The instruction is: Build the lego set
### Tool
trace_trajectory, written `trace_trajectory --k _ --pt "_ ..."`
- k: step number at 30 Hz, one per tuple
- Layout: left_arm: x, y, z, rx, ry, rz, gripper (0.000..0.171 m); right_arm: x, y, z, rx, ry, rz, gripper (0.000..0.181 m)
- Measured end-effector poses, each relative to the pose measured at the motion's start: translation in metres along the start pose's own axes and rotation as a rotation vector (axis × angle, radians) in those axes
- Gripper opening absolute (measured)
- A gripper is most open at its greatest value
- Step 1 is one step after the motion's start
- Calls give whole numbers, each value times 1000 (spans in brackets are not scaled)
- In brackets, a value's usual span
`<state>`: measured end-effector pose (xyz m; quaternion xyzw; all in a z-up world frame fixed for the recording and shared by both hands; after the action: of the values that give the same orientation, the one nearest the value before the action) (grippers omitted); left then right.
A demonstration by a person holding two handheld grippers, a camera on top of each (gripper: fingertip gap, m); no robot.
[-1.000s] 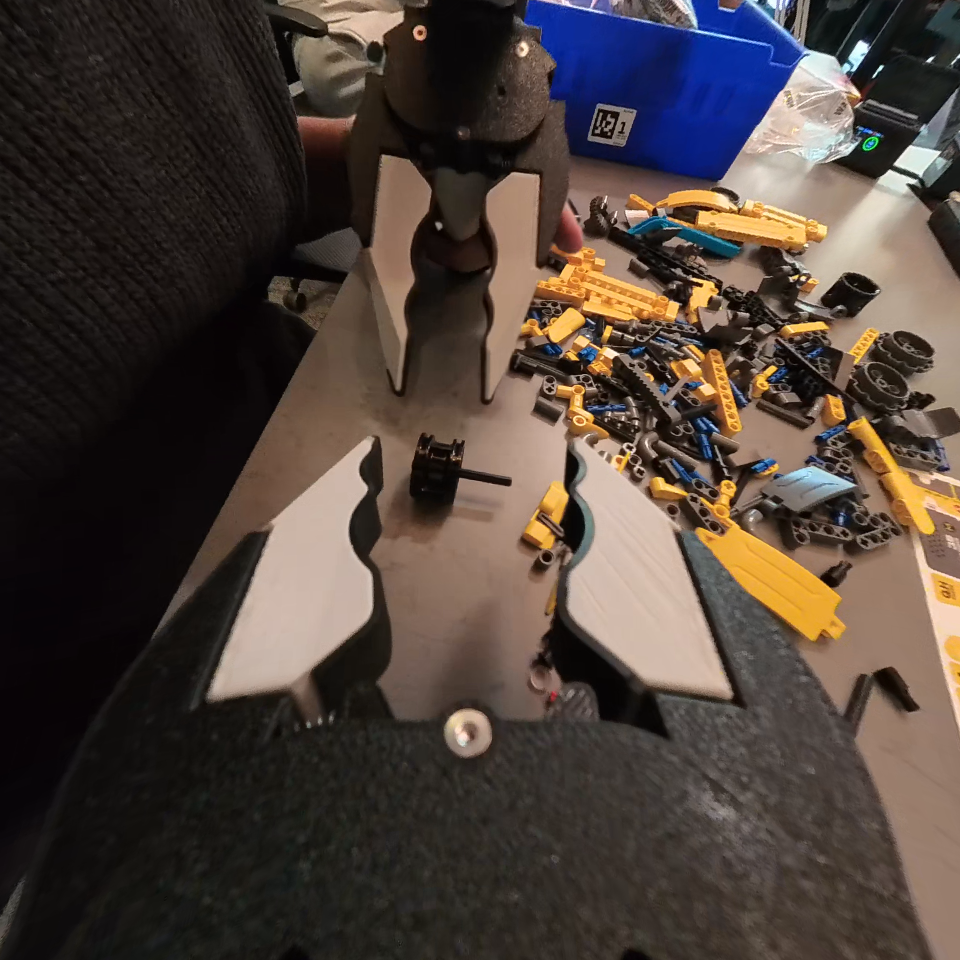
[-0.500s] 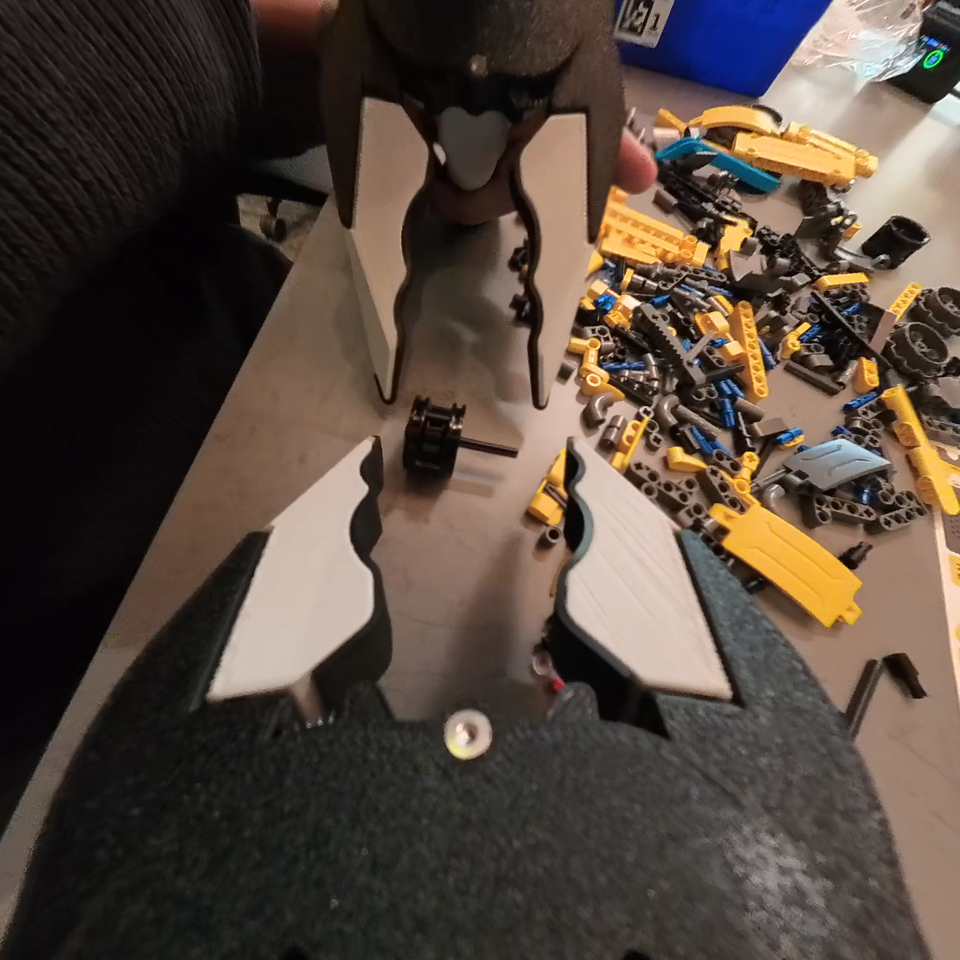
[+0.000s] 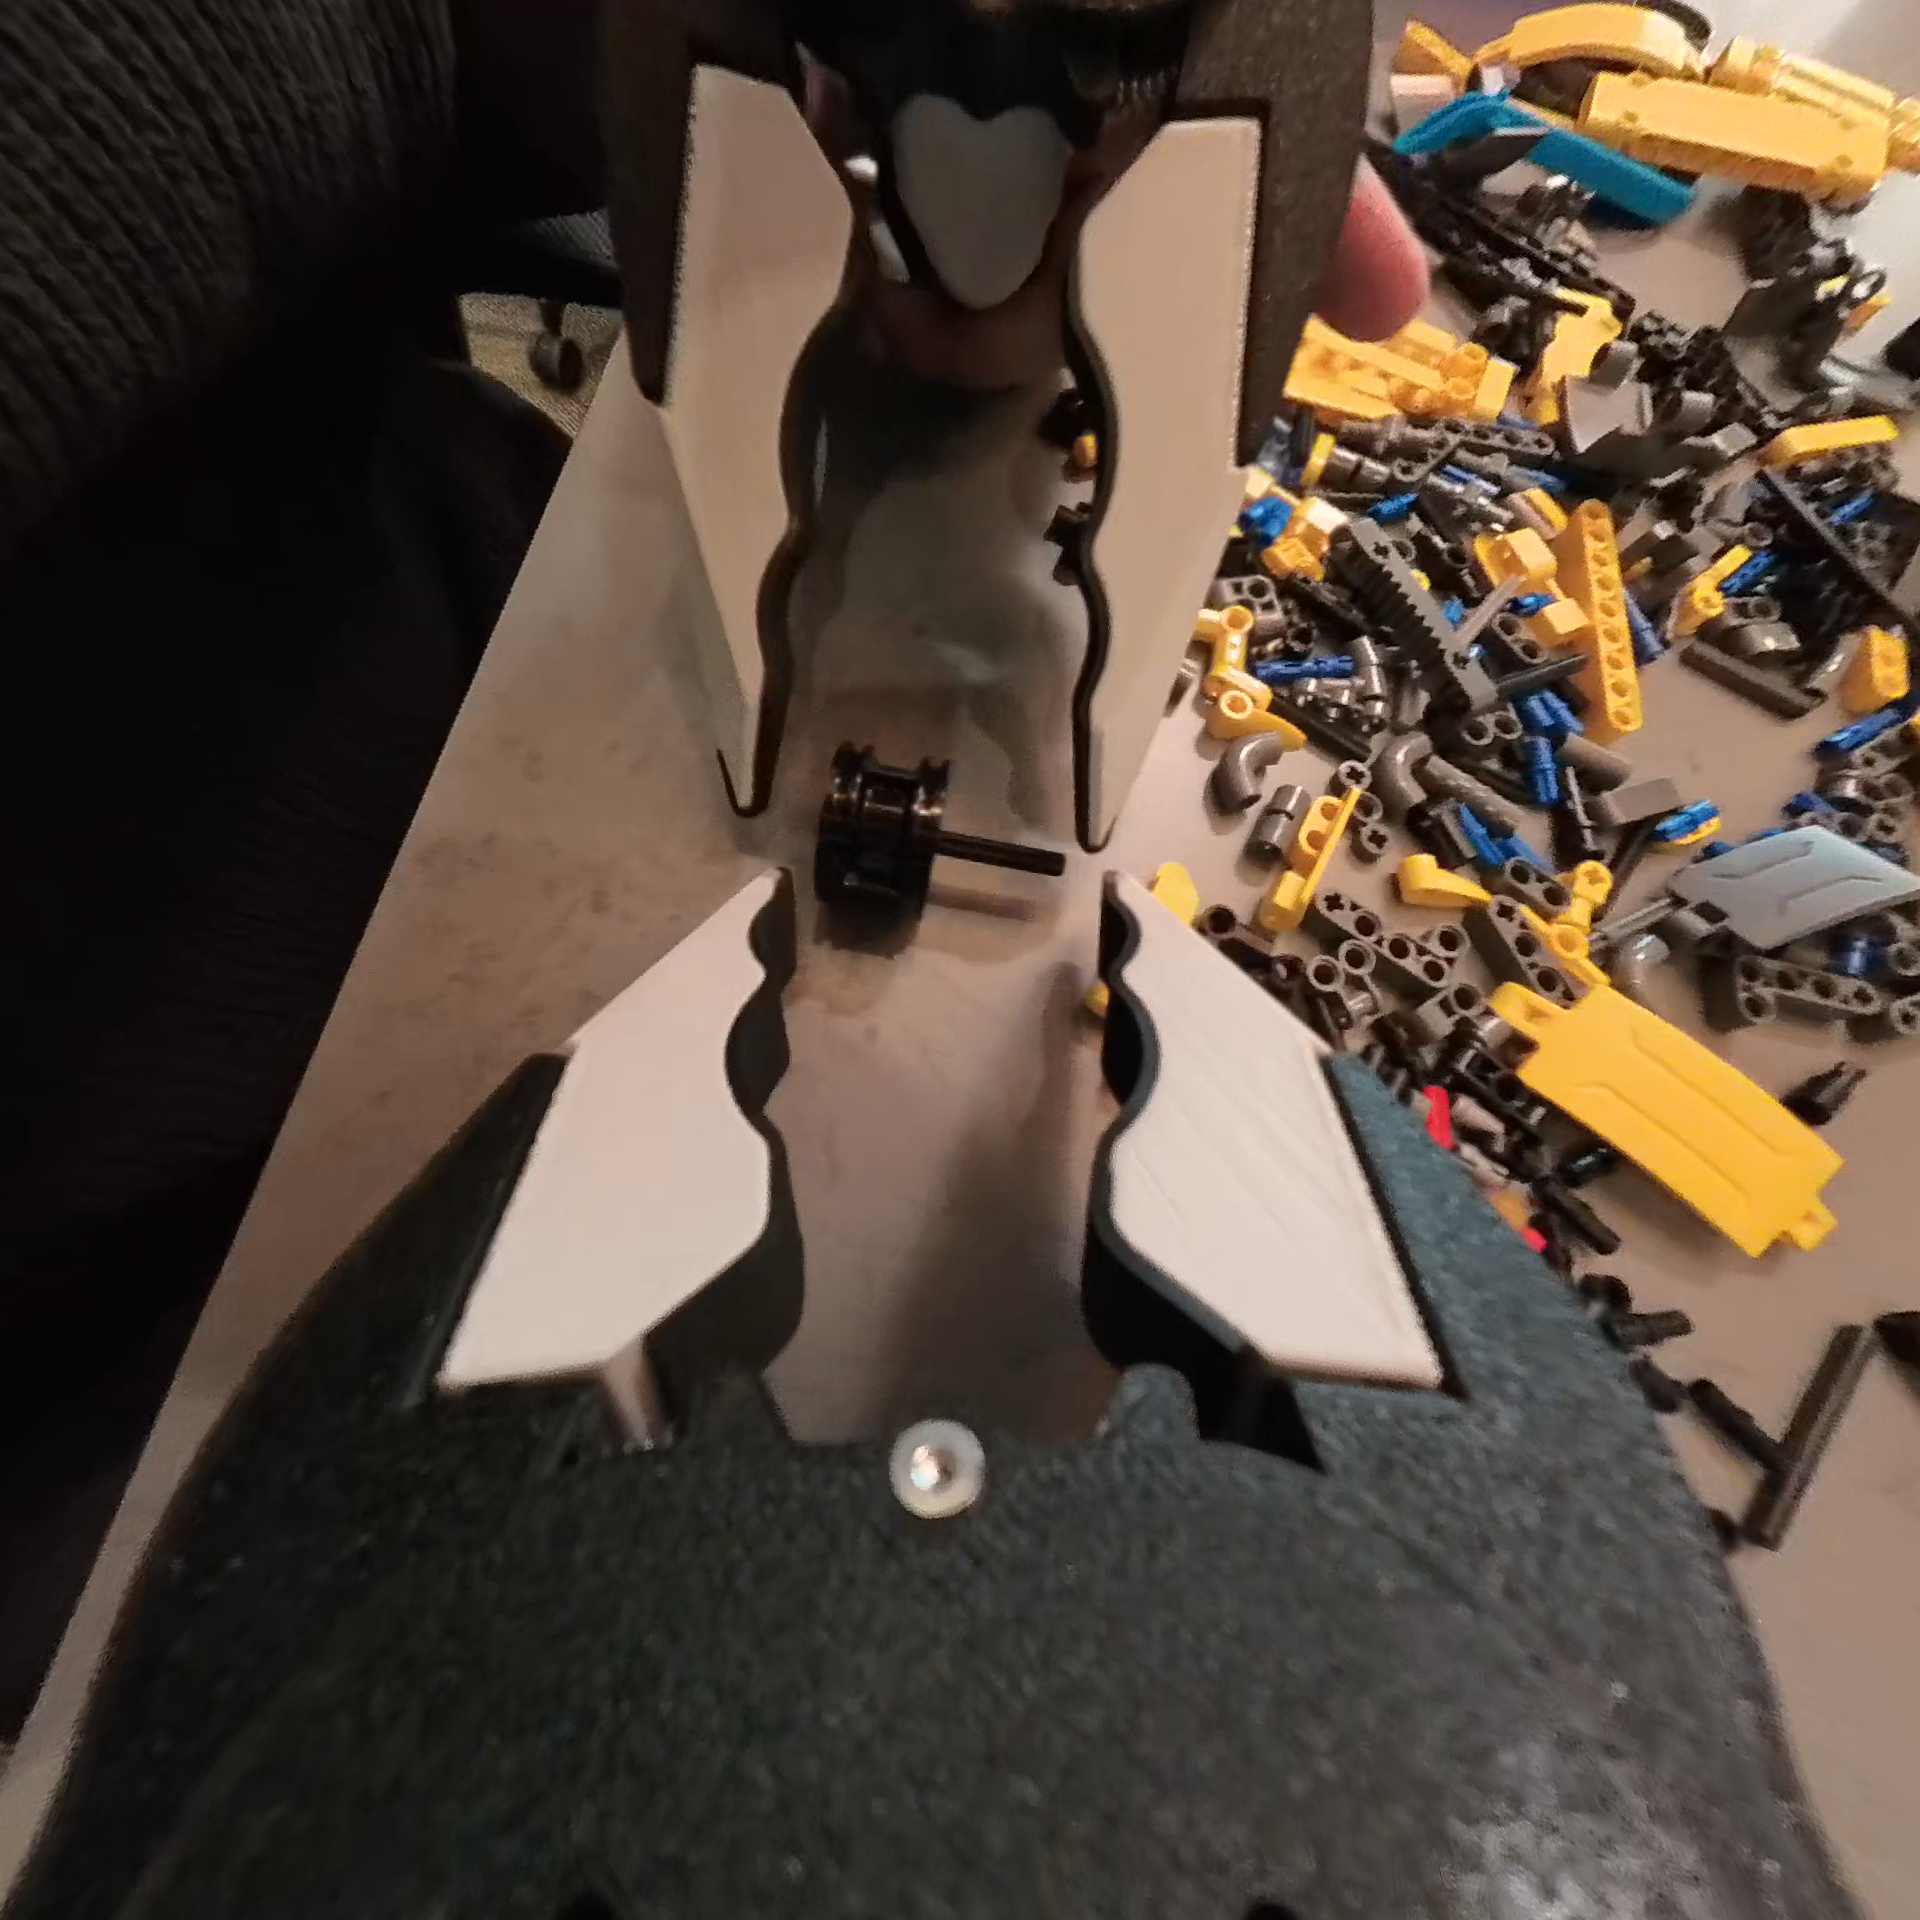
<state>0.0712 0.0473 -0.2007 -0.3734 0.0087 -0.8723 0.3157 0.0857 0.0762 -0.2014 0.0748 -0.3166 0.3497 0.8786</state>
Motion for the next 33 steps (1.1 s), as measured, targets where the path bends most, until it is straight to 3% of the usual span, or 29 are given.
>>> trace_trajectory --k 6,10,16,25,33 --pt "-1 1 -1 -2 -7 -12 57 1 -3 6 -89 21 71 59" --pt "-2 4 -1 -21 -12 -26 31 -4 -5 2 -106 -22 90 59" --pt "-1 7 -1 -31 -8 -43 21 -5 -4 0 -71 -35 62 50" --pt "-1 6 -1 -20 -7 -43 21 -8 -3 1 -6 -28 8 50" --pt "-1 11 -1 19 9 -129 20 -9 -8 1 18 -30 16 49"
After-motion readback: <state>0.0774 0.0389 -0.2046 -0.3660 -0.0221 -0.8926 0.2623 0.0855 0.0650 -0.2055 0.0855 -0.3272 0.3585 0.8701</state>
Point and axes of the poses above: each gripper's, where its closed fingertips meet, x back along the fingers, z out of its top, y = z × x across the jaws, the point moved 2 cm from there along x, back along the fingers, and after that the axes turned 14 degrees about -x, right-handed, at the moved point
